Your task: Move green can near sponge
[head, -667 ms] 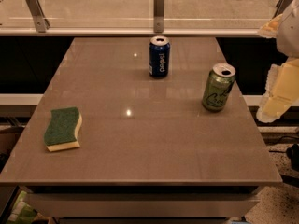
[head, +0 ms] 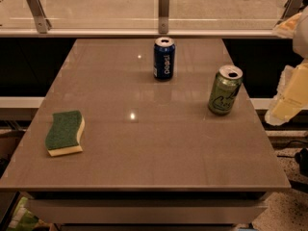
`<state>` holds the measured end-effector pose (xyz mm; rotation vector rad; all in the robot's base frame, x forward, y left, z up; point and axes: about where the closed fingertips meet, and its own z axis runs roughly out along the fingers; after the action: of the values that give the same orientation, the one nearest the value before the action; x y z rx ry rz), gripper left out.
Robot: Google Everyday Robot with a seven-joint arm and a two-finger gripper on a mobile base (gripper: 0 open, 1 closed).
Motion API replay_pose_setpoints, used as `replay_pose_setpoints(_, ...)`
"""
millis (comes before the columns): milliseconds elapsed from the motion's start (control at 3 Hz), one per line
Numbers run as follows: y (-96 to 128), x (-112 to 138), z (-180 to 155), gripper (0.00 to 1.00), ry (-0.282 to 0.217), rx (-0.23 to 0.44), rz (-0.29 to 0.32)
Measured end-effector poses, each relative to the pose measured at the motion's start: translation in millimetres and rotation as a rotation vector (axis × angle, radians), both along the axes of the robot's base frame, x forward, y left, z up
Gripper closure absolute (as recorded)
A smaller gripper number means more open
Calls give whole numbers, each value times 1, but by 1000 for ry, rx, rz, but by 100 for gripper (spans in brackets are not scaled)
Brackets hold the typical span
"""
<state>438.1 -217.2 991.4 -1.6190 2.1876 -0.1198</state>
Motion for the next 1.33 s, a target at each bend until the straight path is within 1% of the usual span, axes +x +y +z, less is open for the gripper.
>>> replay_pose_setpoints(667,-19,2,-1,0,-120,212,-171)
replay_pose_setpoints(1000,-29,8,-10,0,-167,326,-246)
replay_pose_setpoints(1333,-33,17,-22,0,-201,422,-288)
